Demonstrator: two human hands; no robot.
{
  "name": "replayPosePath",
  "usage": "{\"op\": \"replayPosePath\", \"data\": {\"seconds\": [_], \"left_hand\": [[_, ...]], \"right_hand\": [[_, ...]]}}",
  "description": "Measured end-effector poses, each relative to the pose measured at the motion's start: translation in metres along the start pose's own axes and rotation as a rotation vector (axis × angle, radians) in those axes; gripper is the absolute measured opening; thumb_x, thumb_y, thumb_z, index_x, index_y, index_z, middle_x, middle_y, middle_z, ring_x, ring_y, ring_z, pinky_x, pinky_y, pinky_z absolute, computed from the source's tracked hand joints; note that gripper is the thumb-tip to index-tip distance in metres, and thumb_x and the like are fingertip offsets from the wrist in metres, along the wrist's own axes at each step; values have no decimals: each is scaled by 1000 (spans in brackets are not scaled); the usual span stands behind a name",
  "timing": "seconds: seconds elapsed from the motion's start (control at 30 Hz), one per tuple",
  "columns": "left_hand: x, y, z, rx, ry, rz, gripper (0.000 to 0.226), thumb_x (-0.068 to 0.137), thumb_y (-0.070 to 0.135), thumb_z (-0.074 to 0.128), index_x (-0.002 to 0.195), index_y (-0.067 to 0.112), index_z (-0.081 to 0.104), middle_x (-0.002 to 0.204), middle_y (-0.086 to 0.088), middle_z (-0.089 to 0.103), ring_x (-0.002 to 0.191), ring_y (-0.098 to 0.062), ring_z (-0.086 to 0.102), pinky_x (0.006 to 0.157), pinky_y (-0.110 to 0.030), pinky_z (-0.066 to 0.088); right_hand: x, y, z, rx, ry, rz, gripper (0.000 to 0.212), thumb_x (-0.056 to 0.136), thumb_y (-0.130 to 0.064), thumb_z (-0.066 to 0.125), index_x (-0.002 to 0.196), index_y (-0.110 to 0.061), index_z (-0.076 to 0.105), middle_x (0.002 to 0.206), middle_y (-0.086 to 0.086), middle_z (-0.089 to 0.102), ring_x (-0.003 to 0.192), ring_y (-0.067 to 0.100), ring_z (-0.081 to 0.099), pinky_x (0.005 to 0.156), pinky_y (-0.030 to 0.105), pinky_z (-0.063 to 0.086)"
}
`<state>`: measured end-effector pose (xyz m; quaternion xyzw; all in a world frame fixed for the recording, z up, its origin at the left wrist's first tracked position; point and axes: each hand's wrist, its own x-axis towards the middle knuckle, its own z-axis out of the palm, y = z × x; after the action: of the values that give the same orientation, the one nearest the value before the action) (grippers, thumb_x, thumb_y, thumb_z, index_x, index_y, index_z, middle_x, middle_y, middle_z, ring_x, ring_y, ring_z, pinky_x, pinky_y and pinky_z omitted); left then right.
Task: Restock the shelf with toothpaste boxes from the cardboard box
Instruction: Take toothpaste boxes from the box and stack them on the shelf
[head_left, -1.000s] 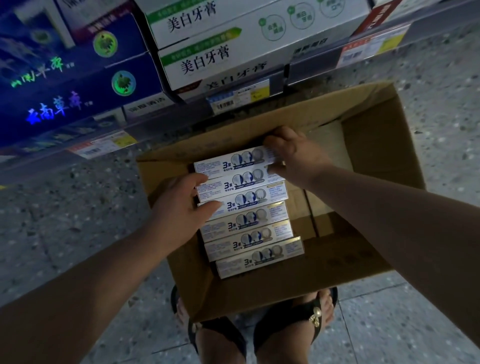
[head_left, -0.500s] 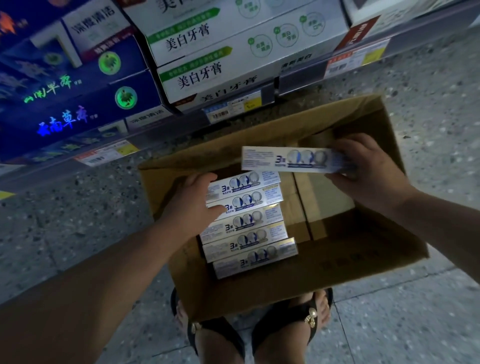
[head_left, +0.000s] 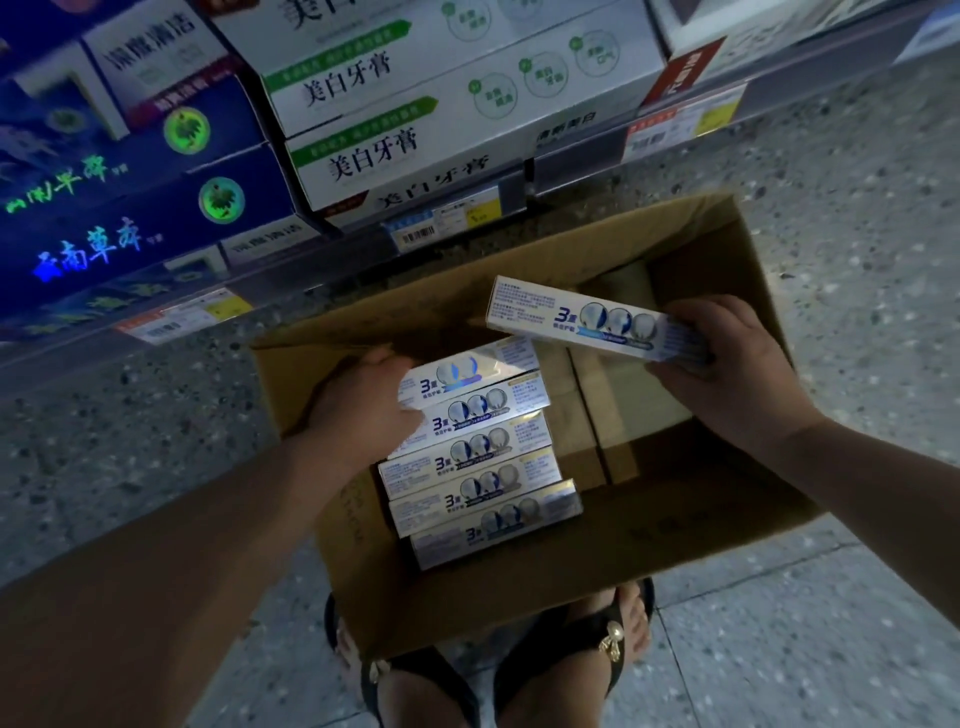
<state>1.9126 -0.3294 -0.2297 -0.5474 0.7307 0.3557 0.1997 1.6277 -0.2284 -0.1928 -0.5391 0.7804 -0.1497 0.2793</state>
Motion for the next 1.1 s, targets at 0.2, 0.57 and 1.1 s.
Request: {"op": "replayPosePath", "data": {"seconds": [0.2,0.57,1.1], "left_hand": [[-73,19,-44,-198,98,26,54,78,22,70,127,11,50,121,-9,54,99,-18,53,75,-26,38],[-274,75,-201,-418,165,83,53,72,28,73,119,32,48,118,2,55,107,-20,56,80,-31,44],[-591,123,-387,-603,755,76,43,49,44,53,87,63,53,94,19,55,91,12,51,74,0,37]], "right_hand": [[-11,-41,-63,16,11,-36,49,69,-16,67,114,1,57,111,23,55,92,28,53,81,34,44],[-66,-191,-264,32,9,-209,40,68,-15,69,106,-3,60,101,6,54,82,8,50,72,21,44],[-147,-433,-506,75,-113,-642,45,78,-24,71,116,-41,54,104,-11,52,86,-2,52,67,-2,36]]}}
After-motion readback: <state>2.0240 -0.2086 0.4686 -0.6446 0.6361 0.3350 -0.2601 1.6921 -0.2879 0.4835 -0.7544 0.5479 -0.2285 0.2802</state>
